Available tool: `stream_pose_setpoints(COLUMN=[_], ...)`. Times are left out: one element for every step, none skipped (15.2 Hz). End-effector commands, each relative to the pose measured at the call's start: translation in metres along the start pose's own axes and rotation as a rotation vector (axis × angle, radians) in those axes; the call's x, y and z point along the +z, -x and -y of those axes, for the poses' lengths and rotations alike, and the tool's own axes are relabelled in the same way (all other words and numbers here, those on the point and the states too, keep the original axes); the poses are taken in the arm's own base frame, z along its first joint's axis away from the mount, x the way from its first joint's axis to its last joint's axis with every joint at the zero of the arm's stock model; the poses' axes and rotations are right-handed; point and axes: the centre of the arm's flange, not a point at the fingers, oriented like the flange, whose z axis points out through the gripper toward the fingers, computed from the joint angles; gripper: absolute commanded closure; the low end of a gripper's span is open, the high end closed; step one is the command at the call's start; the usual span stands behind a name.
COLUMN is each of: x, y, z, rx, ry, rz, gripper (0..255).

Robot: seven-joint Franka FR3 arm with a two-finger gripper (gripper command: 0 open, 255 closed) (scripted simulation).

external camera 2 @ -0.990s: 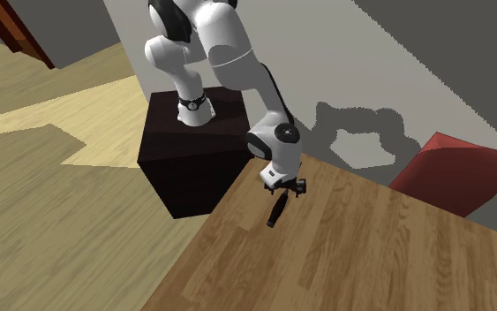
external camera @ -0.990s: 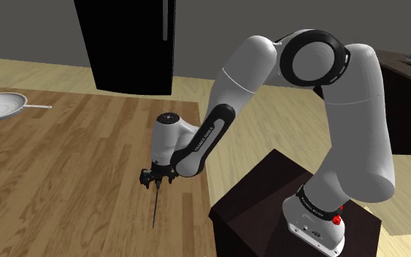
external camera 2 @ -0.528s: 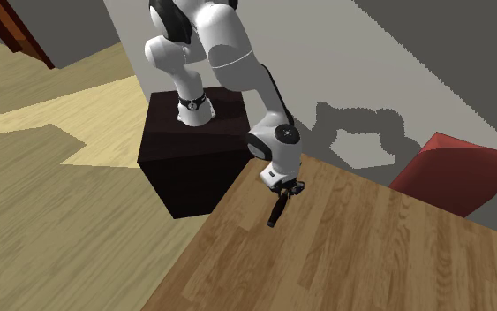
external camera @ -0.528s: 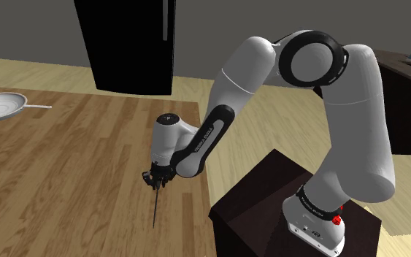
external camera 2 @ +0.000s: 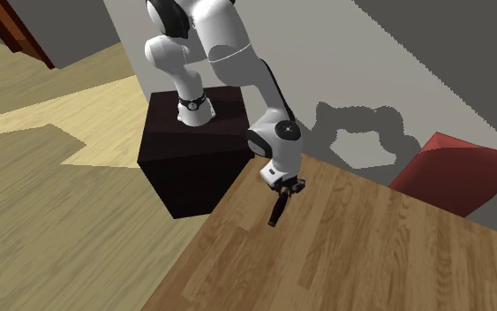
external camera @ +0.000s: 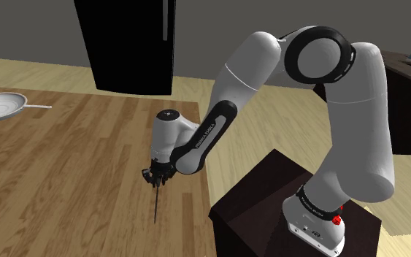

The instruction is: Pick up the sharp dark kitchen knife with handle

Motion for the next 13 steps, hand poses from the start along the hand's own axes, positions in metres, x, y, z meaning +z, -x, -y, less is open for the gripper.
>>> stream_pose_setpoints(x=[-0.010,-0.015,-0.021,-0.026,-0.031,-0.036,-0.042,-0.047,-0.052,-0.057,-0.063,-0.063,-0.063], y=[0.001,0.001,0.001,0.002,0.002,0.002,0.002,0.002,0.002,0.003,0.003,0.003,0.003], z=[0.001,0.002,0.002,0.003,0.003,0.004,0.005,0.005,0.006,0.006,0.007,0.007,0.007], rx=[0.000,0.000,0.000,0.000,0.000,0.000,0.000,0.000,0.000,0.000,0.000,0.000,0.000], ry=[0.000,0.000,0.000,0.000,0.000,0.000,0.000,0.000,0.000,0.000,0.000,0.000,0.000], rz=[0.000,0.000,0.000,0.000,0.000,0.000,0.000,0.000,0.000,0.000,0.000,0.000,0.000], gripper=[255,255,255,255,255,255,255,255,255,255,255,255,255])
